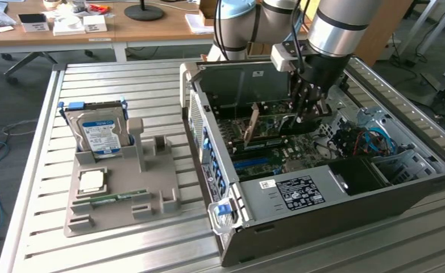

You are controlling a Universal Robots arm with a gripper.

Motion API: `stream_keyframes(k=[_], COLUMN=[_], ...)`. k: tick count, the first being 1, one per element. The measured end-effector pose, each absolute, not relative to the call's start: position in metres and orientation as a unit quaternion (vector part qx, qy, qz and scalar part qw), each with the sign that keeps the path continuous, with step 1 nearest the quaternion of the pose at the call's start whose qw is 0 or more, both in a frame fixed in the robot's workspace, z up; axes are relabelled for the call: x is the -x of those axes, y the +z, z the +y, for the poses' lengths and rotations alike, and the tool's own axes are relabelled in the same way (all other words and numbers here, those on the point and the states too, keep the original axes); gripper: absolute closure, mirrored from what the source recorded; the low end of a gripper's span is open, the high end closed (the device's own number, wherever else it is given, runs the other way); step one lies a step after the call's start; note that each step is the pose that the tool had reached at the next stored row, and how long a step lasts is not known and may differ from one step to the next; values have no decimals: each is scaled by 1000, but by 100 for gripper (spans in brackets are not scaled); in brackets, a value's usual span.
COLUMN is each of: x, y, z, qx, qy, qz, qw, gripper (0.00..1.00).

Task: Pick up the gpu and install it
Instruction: 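Insert the gpu into the slot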

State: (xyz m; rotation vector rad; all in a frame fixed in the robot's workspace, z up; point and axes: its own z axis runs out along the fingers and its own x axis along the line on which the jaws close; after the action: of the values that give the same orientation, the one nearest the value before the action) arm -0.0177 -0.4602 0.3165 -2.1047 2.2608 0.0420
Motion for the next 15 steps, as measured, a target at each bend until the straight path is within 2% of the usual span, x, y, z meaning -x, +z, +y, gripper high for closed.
stream_keyframes(k=[15], x=[19], y=[316], z=[-460], qx=[681], qy=[14], qz=[732], qw=[26], gripper=[73])
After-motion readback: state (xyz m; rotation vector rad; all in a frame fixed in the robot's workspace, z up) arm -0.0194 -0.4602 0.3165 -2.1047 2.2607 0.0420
